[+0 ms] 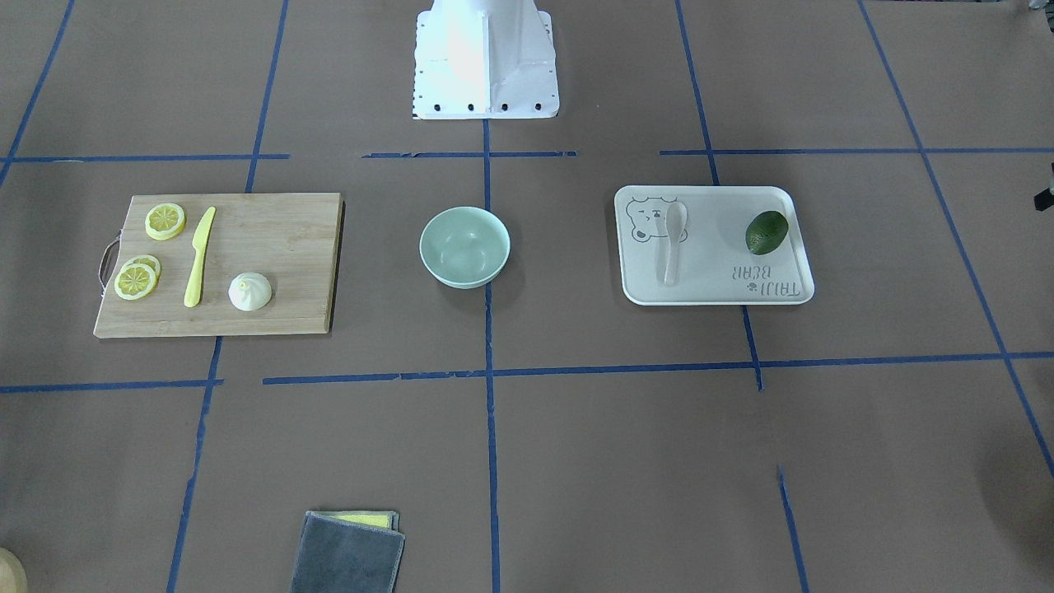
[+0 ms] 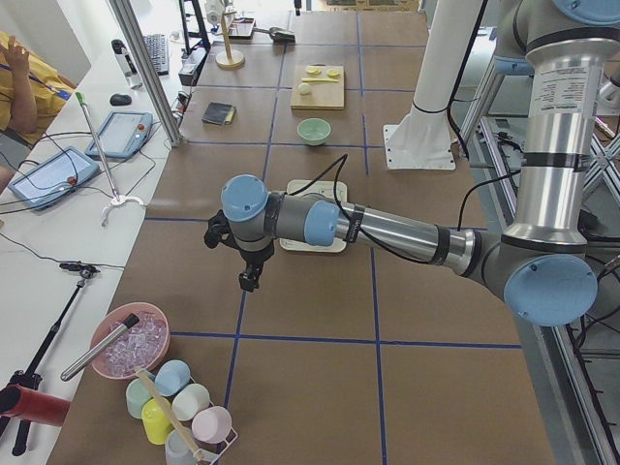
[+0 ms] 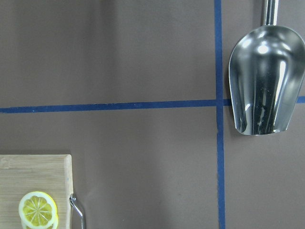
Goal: Put spoon and bun in bowl
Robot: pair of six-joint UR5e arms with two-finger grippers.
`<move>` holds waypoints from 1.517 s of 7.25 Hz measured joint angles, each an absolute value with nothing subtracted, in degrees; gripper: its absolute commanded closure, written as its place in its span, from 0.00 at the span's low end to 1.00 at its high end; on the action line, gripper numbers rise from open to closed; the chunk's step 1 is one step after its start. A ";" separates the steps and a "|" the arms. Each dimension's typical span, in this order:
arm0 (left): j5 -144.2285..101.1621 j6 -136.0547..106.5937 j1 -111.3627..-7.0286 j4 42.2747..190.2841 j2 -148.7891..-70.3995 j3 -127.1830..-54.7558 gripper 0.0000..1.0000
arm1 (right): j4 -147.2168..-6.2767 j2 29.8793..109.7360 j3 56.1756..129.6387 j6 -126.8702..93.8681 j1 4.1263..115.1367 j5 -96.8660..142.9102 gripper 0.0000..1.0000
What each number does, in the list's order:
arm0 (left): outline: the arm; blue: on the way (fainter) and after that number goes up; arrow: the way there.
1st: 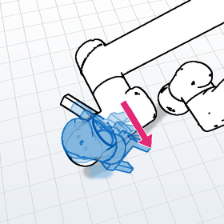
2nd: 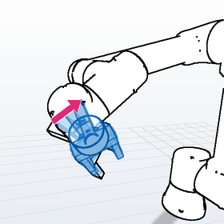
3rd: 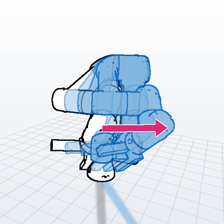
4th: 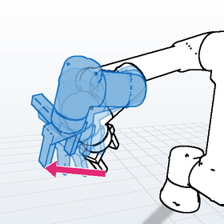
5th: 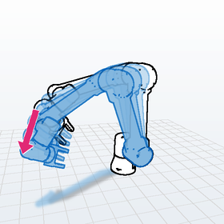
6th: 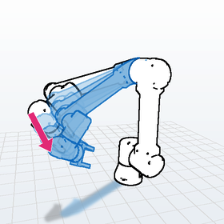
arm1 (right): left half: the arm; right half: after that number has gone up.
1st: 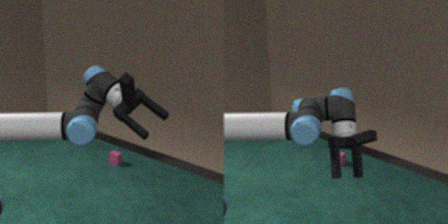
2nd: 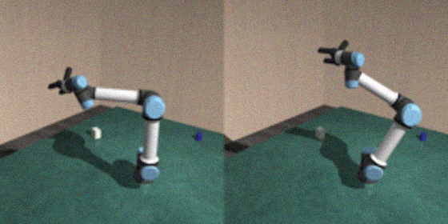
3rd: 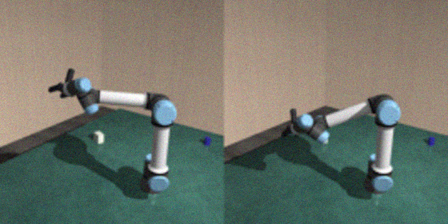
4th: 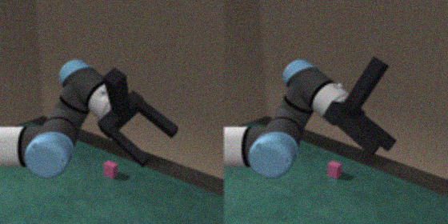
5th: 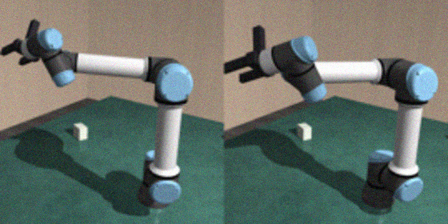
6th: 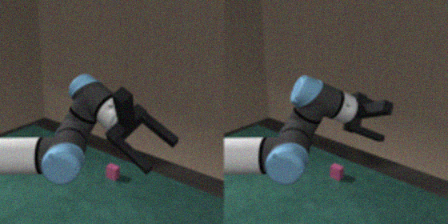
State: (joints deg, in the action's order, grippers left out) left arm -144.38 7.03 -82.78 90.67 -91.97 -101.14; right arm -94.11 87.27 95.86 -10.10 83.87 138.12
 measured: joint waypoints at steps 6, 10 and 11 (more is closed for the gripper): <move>-125.20 -43.02 -46.21 114.24 -103.81 -104.09 0.02 | -93.95 86.57 97.97 -10.21 80.44 139.01 0.00; -114.42 -45.39 -38.57 109.58 -107.14 -100.77 0.21 | -93.95 86.49 97.84 -10.11 79.75 138.88 0.00; -113.85 -45.38 -38.28 109.38 -107.12 -99.42 0.21 | -93.96 86.49 97.83 -10.11 79.60 138.87 0.00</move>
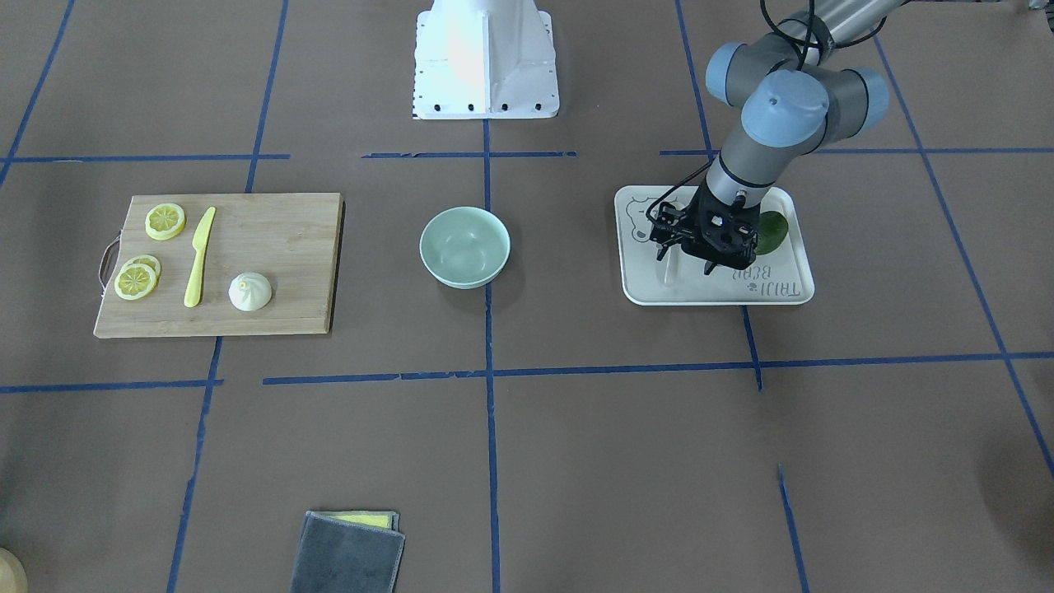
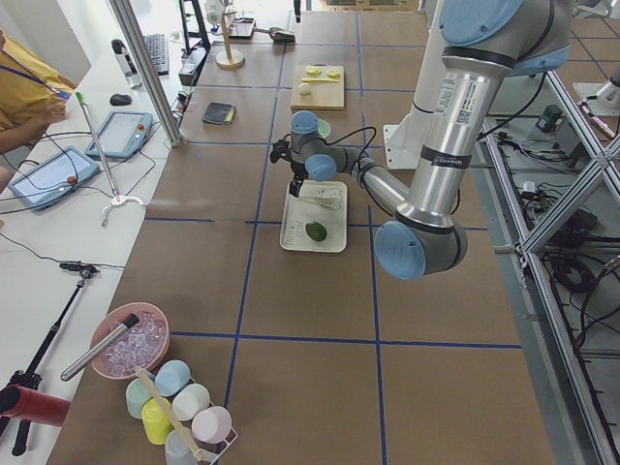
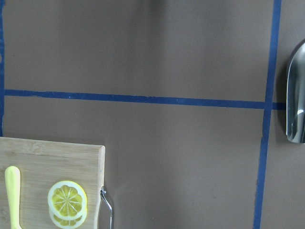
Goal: Put spoon and bun in bowl
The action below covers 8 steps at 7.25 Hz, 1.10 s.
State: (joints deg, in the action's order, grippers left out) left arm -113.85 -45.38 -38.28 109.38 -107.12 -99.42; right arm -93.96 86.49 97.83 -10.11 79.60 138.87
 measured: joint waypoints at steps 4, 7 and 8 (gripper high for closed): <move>-114.24 -45.68 -37.42 109.28 -107.63 -97.58 0.28 | -93.96 86.48 97.78 -10.11 79.31 138.87 0.00; -116.78 -45.70 -36.11 109.33 -107.66 -97.02 0.70 | -93.96 86.48 97.65 -10.11 79.28 138.87 0.00; -117.03 -45.70 -36.00 109.29 -107.65 -97.02 1.00 | -93.96 86.49 97.62 -10.11 79.28 138.87 0.00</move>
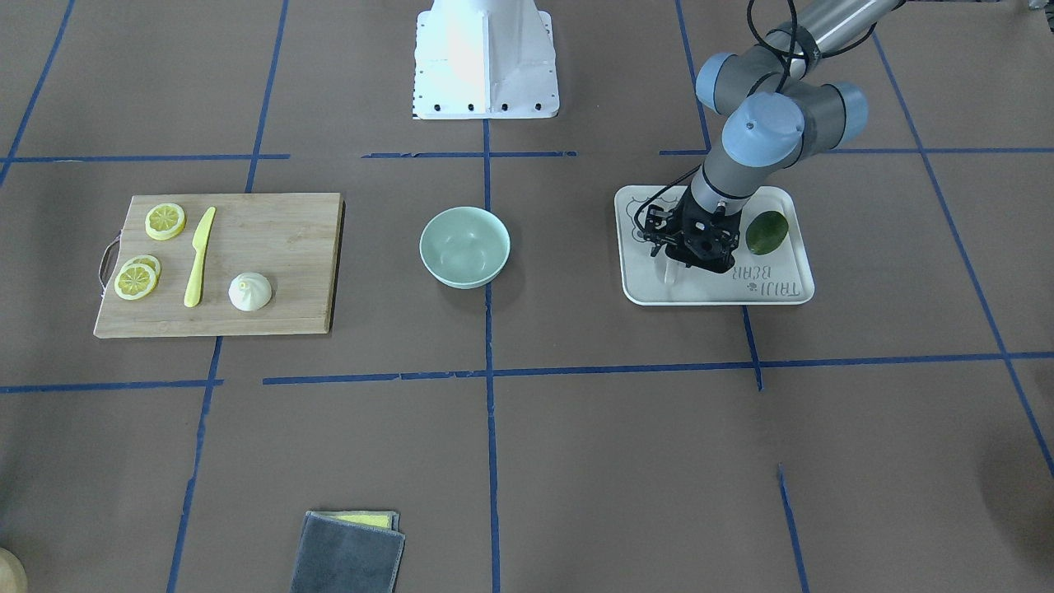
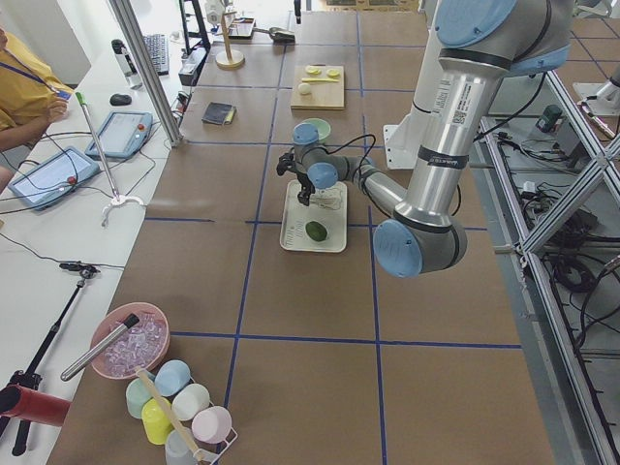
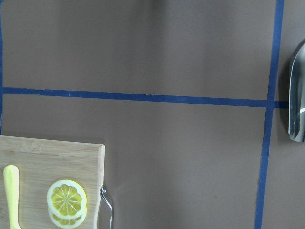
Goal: Put spoon and bun in bowl
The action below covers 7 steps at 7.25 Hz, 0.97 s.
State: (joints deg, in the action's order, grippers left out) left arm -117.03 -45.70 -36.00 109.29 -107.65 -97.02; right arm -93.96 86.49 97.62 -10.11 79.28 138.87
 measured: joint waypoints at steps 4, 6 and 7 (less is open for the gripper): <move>-117.21 -45.72 -35.91 108.37 -107.51 -98.37 1.00 | -93.96 86.49 97.61 -10.19 79.14 138.87 0.00; -117.03 -48.72 -35.82 104.38 -111.29 -101.51 1.00 | -93.96 86.43 97.87 -10.21 78.98 138.87 0.00; -116.84 -53.33 -35.45 103.49 -116.05 -100.14 1.00 | -93.96 86.38 97.97 -10.27 78.77 138.88 0.00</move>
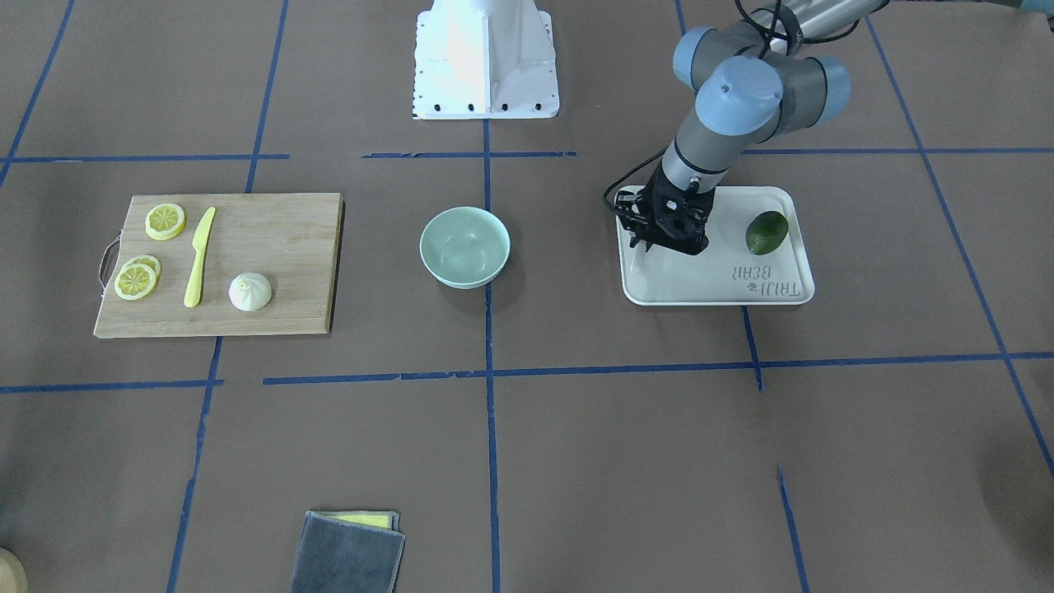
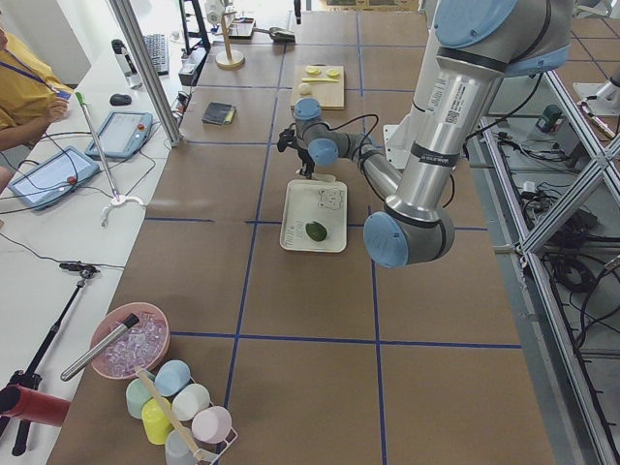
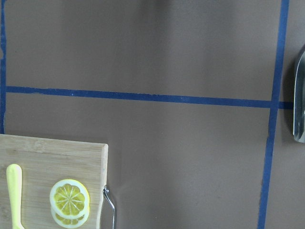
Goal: Put spoon and bun in bowl
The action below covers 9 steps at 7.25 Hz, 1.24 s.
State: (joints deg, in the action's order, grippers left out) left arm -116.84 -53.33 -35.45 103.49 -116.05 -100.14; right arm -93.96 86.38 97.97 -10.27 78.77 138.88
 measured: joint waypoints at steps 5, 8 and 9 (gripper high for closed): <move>-106.41 -84.74 -30.20 103.93 -139.07 -85.36 1.00 | -93.96 85.68 98.00 -10.45 78.12 138.95 0.00; -99.05 -89.69 -29.12 103.97 -135.74 -86.00 0.28 | -93.96 85.65 98.00 -10.46 77.94 138.95 0.00; -98.61 -89.74 -29.02 103.93 -135.17 -86.68 0.22 | -93.96 85.63 98.00 -10.46 77.85 138.95 0.00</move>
State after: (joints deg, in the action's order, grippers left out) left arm -98.61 -89.74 -29.02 103.93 -135.17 -86.68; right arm -93.96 85.63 98.00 -10.46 77.85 138.95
